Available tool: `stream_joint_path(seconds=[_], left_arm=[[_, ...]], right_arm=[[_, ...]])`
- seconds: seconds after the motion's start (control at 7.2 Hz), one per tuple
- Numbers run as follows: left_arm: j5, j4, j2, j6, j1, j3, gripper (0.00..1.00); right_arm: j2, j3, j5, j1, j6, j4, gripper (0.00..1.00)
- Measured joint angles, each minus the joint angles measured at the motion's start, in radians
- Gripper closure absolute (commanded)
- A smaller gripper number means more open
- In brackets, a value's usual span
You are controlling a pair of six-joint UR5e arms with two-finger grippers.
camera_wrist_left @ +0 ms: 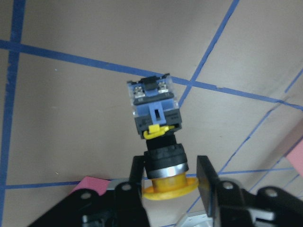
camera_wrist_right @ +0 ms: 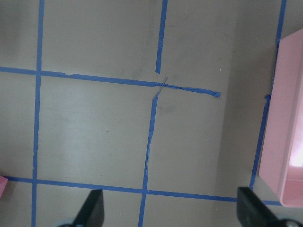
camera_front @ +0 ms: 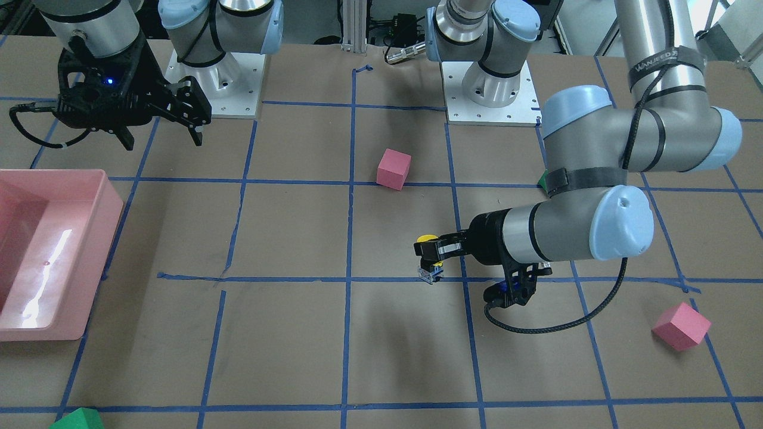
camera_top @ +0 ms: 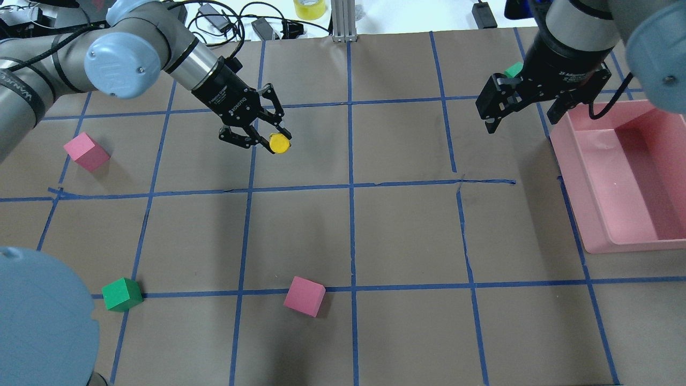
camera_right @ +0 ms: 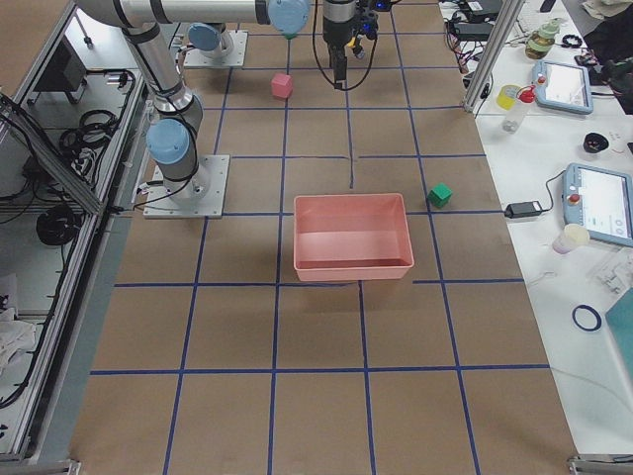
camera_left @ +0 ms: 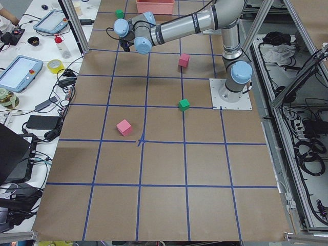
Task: Align button upright
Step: 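Lift the switch and rotate the left wrist to turn it upright, then lower the switch cap-down onto the table with the left gripper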
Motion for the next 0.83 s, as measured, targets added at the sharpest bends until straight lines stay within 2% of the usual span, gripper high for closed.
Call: stream_joint_path(seconds=[0.56, 0.83], left_arm=[[-0.353, -0.033, -0.065, -0.043, 0.106, -0.107, 1.00], [-0.420, -0.050, -0.091, -0.124, 0.125, -0.134, 1.00]], right_arm=[[0.001, -0.001, 0.003, 0.000, 0.002, -0.008, 0.00], [0.003, 0.000, 0.004, 0.001, 0.003, -0.009, 0.00]])
